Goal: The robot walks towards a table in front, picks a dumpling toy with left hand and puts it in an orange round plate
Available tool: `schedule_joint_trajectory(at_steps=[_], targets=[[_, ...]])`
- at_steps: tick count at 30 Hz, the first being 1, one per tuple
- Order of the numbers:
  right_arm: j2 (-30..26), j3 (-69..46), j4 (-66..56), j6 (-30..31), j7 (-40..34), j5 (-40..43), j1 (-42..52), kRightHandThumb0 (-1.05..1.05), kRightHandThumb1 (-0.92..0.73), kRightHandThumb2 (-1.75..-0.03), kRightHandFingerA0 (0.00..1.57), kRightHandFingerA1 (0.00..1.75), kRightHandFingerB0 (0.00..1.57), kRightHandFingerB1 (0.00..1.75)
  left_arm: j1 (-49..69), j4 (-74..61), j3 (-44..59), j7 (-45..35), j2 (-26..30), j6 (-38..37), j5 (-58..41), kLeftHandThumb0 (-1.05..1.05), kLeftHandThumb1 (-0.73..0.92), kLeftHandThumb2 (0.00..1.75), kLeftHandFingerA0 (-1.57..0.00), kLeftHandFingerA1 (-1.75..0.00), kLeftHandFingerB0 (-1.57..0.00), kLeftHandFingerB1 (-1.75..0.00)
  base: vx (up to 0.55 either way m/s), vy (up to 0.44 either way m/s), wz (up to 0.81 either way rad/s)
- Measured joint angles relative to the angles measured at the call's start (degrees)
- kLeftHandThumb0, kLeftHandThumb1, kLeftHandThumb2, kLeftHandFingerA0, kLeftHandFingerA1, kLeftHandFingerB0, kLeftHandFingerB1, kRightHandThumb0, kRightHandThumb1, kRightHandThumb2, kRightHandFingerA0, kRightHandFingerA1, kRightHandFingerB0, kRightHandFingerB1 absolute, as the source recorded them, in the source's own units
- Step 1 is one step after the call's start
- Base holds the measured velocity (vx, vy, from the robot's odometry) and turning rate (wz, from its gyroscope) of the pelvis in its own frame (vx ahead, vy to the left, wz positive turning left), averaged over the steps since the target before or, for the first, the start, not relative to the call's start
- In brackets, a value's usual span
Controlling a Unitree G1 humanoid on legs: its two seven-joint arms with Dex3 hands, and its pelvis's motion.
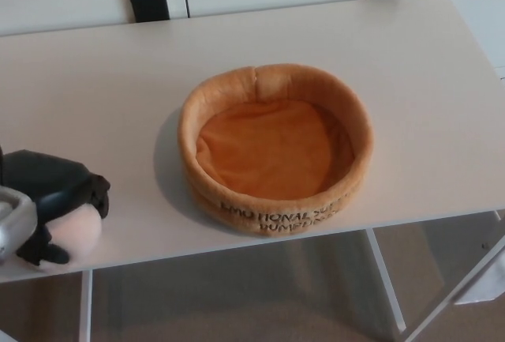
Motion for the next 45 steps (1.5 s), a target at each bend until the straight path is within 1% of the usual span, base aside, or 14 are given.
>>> schedule_joint_trajectory(at_steps=[1,4,7,8,14,19,20,23,24,32,33,37,42,45], targets=[[-0.16,0.04,-0.07,0.03,0.03,-0.01,-0.19,-0.33,-0.5,-0.56,0.83,0.53,0.53,0.39,0.18,-0.97,1.23,0.62,-0.07,-0.32,-0.3,-0.2,0.78,0.61,-0.68,-1.62,-0.72,-0.94,0.0,0.0,0.0],[-0.49,0.23,-0.1,0.24,0.04,-0.05,-0.68,-0.32,-0.53,-0.56,0.82,0.54,0.52,0.4,0.41,-5.36,4.99,1.25,-0.37,-0.44,-1.67,-0.19,0.79,0.55,-0.68,-1.74,-0.66,-1.21,0.0,0.0,0.0],[-0.54,0.38,-0.14,0.34,0.07,-0.05,-1.39,-0.33,-0.51,-0.57,0.85,0.56,0.53,0.4,-0.81,-9.78,9.64,1.77,-0.89,-0.96,-3.89,-0.22,0.77,0.59,-0.7,-1.69,-0.63,-1.22,0.0,0.0,0.0],[-0.55,0.37,-0.18,0.41,0.09,-0.04,-1.64,-0.34,-0.49,-0.56,0.88,0.59,0.53,0.39,-1.74,-11.27,11.21,1.79,-1.09,-1.01,-4.66,-0.24,0.77,0.53,-0.71,-1.75,-0.52,-1.42,0.0,0.0,0.0],[-0.66,0.09,-0.68,0.58,0.42,0.07,-2.15,-0.32,-0.51,-0.55,0.81,0.53,0.53,0.4,-10.57,-21.01,18.73,0.57,-1.49,-0.29,-9.02,-0.24,0.75,0.57,-0.63,-1.75,-0.49,-1.45,0.0,0.0,0.0],[-0.73,-0.1,-0.48,0.75,0.74,0.07,-2.25,-0.33,-0.52,-0.57,0.83,0.55,0.52,0.4,-14.26,-25.06,20.22,-0.94,-2.94,0.84,-11.79,-0.24,0.74,0.58,-0.68,-1.74,-0.62,-1.35,0.0,0.0,0.0],[-0.73,-0.09,-0.51,0.75,0.77,0.06,-2.24,-0.34,-0.51,-0.56,0.81,0.55,0.52,0.4,-15.03,-25.71,20.21,-1.16,-3.32,1.06,-12.33,-0.36,0.57,0.87,-1.0,-1.35,-0.67,-1.14,0.0,0.0,0.0],[-0.74,-0.07,-0.8,0.75,0.94,0.06,-2.21,-0.34,-0.52,-0.56,0.79,0.54,0.53,0.41,-18.52,-28.21,18.88,-2.0,-5.82,2.26,-13.6,-0.34,0.56,0.9,-1.01,-1.32,-0.69,-1.09,0.0,0.0,0.0],[-0.74,-0.09,-0.96,0.74,1.03,0.08,-2.2,-0.33,-0.51,-0.56,0.81,0.54,0.51,0.4,-19.88,-28.76,17.73,-2.29,-6.94,2.74,-13.7,-0.25,0.74,0.59,-0.71,-1.69,-0.67,-1.23,0.0,0.0,0.0],[-0.74,0.14,-0.72,0.81,1.15,-0.01,-1.84,-0.36,-0.52,-0.56,0.86,0.57,0.53,0.4,-29.07,-19.69,6.2,-3.05,-15.05,5.62,-11.48,-0.17,0.73,0.56,-0.69,-1.73,-0.66,-1.16,0.0,0.0,0.0],[-0.74,0.23,-0.71,0.81,1.14,-0.04,-1.82,-0.36,-0.5,-0.56,0.86,0.58,0.54,0.4,-29.75,-18.34,5.35,-3.04,-15.67,5.82,-11.12,-0.29,0.63,0.64,-0.86,-1.56,-0.77,-0.64,0.0,0.0,0.0],[-0.73,0.46,-0.77,0.82,1.13,-0.07,-1.8,-0.35,-0.51,-0.56,0.87,0.59,0.52,0.4,-33.62,-8.12,0.41,-2.02,-19.49,6.07,-9.25,-0.2,0.7,0.62,-0.85,-1.36,-0.61,-0.45,0.0,0.0,0.0],[-0.72,0.73,-0.97,0.83,1.13,-0.07,-1.84,-0.33,-0.52,-0.56,0.87,0.59,0.52,0.4,-37.17,3.53,-4.16,-0.27,-23.58,5.97,-7.6,-0.22,0.7,0.63,-0.83,-1.46,-0.69,-0.54,0.0,0.0,0.0],[-0.72,0.96,-1.19,0.85,1.15,-0.06,-1.98,-0.34,-0.53,-0.56,0.82,0.53,0.51,0.39,-39.02,10.59,-6.26,1.63,-25.64,5.24,-6.72,-0.22,0.7,0.63,-0.81,-1.46,-0.39,-0.35,0.0,0.0,0.0]])
